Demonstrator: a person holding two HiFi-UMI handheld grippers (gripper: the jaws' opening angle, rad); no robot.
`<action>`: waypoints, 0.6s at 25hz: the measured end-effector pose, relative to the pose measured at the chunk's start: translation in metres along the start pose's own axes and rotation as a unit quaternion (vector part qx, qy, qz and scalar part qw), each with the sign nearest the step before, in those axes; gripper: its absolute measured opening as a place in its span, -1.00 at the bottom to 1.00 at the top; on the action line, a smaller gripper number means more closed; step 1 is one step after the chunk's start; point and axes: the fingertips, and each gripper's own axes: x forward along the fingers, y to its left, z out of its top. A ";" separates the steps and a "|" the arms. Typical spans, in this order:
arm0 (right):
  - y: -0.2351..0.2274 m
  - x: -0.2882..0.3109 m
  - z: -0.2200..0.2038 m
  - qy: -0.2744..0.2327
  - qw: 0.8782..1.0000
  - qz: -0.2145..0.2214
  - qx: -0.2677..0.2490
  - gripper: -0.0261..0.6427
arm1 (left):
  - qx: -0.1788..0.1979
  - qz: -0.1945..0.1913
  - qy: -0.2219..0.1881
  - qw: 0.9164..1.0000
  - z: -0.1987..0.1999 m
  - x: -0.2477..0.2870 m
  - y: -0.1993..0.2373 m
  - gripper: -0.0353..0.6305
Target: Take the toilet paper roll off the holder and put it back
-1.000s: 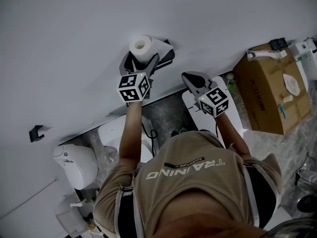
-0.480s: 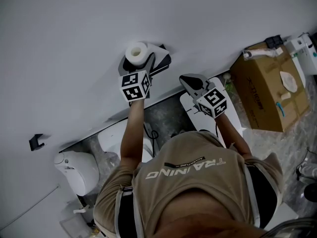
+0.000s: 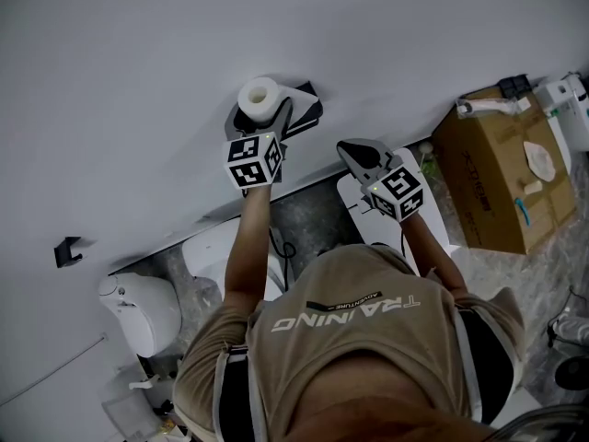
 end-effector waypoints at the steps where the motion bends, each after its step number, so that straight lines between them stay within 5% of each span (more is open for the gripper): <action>1: 0.001 -0.001 0.000 -0.001 1.000 0.000 0.000 -0.89 | -0.003 0.001 -0.006 1.000 0.003 -0.004 0.000 0.31; 15: 0.026 -0.011 -0.004 -0.007 1.000 0.019 -0.004 -0.89 | -0.042 0.003 -0.048 0.998 0.020 -0.081 0.004 0.31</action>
